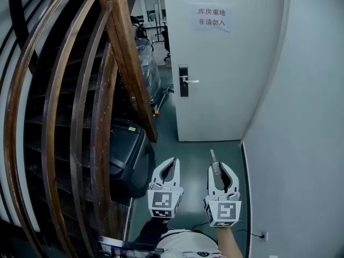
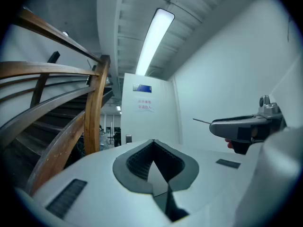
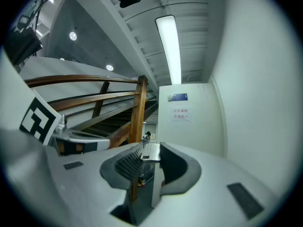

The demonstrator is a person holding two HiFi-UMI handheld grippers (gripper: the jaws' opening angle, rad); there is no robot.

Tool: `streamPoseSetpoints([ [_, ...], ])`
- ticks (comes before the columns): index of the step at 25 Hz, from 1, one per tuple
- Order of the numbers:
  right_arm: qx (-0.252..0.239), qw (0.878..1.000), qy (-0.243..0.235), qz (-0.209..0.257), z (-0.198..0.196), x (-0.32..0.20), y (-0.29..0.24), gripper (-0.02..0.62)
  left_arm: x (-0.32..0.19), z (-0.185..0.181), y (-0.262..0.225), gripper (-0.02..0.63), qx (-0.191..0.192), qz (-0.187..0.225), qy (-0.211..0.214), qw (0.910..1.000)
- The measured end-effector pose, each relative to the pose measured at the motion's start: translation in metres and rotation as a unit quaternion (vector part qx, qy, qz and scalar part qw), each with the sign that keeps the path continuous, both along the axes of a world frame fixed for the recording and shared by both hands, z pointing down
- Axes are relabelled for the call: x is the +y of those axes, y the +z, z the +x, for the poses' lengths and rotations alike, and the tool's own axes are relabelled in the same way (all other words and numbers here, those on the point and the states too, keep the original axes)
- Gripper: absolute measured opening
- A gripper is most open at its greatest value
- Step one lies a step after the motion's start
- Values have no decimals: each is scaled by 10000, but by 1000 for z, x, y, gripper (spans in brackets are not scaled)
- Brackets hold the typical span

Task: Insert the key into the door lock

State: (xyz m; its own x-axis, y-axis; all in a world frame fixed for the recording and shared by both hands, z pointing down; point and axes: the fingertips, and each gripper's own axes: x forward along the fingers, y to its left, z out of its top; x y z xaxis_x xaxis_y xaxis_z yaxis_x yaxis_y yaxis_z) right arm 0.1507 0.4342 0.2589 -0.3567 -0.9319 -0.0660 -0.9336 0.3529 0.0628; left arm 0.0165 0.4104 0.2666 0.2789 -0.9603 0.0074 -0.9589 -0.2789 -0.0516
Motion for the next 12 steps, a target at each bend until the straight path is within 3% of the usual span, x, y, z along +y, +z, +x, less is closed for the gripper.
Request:
streamPoseSetpoints([
  [12,22,9999,-64,-115,18,-2,13,117,2,18,20,5,31,-113,-50,9999],
])
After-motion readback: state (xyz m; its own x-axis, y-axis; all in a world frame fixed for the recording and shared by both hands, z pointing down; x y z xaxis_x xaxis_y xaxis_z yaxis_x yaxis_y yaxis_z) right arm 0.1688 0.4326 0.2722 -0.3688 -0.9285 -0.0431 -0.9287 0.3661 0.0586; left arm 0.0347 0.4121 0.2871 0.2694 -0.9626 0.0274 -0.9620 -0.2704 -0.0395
